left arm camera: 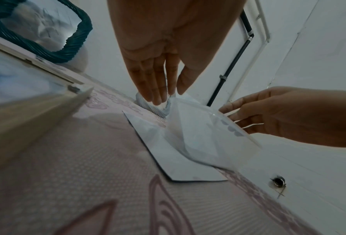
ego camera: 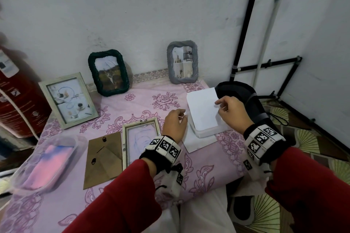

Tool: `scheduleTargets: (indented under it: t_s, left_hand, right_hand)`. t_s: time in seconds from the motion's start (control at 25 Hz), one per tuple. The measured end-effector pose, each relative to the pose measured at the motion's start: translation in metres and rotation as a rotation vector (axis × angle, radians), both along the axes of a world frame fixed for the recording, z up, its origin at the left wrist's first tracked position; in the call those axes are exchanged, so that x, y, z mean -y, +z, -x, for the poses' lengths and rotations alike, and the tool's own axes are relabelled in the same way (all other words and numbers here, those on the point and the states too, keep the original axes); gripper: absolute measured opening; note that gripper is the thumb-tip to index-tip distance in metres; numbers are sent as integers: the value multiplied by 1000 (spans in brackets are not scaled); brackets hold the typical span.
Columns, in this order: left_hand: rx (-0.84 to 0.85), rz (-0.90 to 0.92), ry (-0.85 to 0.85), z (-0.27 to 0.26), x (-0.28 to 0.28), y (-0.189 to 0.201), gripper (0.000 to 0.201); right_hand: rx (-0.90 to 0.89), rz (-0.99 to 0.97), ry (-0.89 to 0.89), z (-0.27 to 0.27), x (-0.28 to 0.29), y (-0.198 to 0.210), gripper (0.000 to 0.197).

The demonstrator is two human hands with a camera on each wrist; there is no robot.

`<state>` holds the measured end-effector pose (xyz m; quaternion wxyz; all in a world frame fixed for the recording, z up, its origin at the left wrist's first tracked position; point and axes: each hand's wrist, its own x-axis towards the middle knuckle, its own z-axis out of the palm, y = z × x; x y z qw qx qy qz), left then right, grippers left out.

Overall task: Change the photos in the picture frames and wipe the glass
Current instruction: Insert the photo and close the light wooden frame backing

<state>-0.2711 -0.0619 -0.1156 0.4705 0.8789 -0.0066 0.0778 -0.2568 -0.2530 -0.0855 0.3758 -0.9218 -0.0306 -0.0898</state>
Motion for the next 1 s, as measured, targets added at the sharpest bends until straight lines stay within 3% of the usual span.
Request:
scheduleTargets:
  t_s: [0.24,0.48,0.64,1.0]
  left_hand:
    - [-95,127,-2,-21,7,6,38]
    - [-19,274,65,-29,15,7,22]
    - [13,355,104,-31,18,10,27]
    - [-1,413,106,-40,16,9,21]
  right_hand:
    - [-107,12,-39,-26,2,-10,44]
    - [-84,-153,-98,-32,2,-15,32]
    - [-20,-227,-126,-31,5,-15,24]
    - [-16,-260,-144,-26,8,-15,27]
